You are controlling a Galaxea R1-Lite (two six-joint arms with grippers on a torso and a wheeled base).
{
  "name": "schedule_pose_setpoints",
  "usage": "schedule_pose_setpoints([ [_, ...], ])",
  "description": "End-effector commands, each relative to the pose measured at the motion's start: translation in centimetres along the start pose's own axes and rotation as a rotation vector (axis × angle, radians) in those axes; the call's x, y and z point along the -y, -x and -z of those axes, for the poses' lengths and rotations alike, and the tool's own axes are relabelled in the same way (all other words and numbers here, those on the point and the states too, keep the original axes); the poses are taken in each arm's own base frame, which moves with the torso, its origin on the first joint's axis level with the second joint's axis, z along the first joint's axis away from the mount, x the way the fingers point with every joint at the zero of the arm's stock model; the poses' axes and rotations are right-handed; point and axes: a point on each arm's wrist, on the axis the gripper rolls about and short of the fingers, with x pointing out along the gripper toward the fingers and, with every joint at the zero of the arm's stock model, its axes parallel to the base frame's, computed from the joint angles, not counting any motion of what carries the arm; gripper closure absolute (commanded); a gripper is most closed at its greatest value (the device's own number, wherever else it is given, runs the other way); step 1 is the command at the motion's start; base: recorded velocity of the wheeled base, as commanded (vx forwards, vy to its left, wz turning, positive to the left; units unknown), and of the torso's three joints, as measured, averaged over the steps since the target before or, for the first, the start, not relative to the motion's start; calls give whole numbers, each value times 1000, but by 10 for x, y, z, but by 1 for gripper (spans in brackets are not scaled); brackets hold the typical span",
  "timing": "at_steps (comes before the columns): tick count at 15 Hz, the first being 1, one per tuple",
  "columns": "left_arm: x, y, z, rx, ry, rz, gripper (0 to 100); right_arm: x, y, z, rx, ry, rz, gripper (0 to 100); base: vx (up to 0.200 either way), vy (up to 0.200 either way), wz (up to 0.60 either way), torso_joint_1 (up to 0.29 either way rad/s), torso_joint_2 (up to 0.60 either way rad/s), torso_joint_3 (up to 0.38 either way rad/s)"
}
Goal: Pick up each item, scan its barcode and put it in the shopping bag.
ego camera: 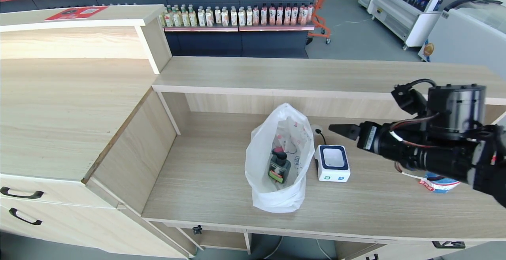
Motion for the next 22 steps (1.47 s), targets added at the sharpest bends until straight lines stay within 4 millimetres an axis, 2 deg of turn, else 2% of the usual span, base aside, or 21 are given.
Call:
schedule_pose_setpoints([
  [1,0,0,0,1,-1,0,0,20,75,-15,113,-74,74,0,0,0,0,0,0,0],
  [5,0,0,0,0,-1,0,0,34,85,1,91,-98,133,0,0,0,0,0,0,0],
  [8,0,0,0,-2,-1,0,0,34,84,-2,100,-141,133,0,0,0,0,0,0,0],
  [14,0,0,0,0,-5,0,0,44,78,-8,92,-231,193,0,0,-200,0,3,4,2],
  [22,0,0,0,0,-1,0,0,52,75,-4,70,-305,240,0,0,-200,0,-2,2,1],
])
